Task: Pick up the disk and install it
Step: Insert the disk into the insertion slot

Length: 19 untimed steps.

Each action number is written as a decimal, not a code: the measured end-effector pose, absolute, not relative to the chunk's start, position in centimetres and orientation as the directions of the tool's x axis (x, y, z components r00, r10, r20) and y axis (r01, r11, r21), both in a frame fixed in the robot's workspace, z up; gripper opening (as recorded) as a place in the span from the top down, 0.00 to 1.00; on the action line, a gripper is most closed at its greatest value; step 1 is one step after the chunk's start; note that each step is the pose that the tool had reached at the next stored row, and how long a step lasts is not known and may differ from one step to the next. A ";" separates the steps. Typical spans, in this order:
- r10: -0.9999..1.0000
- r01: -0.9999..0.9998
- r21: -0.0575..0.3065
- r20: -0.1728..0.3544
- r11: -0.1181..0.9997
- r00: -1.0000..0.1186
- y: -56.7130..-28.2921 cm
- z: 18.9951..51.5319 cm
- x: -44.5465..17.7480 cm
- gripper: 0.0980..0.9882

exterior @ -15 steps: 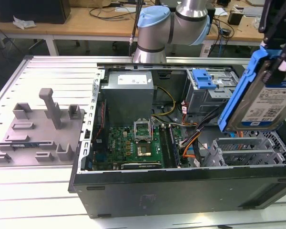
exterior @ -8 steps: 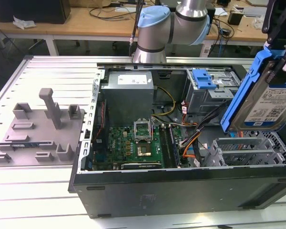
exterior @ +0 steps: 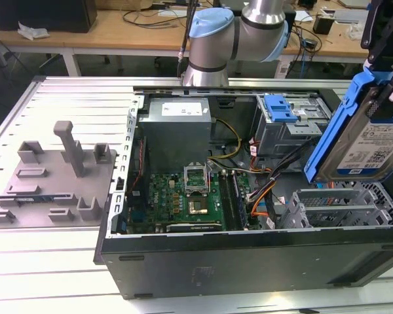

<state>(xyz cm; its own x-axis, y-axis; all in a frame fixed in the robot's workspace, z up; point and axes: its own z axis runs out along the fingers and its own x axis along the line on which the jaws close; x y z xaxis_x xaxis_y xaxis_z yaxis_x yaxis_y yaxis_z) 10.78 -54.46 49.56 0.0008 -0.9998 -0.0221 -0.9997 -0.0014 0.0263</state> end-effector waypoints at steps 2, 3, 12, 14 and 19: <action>-1.000 -1.000 0.026 -0.028 -0.002 0.001 -54.5 49.5 10.8 0.70; -0.999 -1.000 0.026 -0.033 -0.002 0.001 -54.5 49.4 10.8 0.70; -0.998 -1.000 0.026 -0.056 -0.002 0.001 -54.9 48.7 10.9 0.70; -0.998 -1.000 0.026 -0.058 -0.002 0.001 -54.9 48.6 11.0 0.70; -0.998 -1.000 0.026 -0.059 -0.002 0.000 -55.1 48.2 11.1 0.70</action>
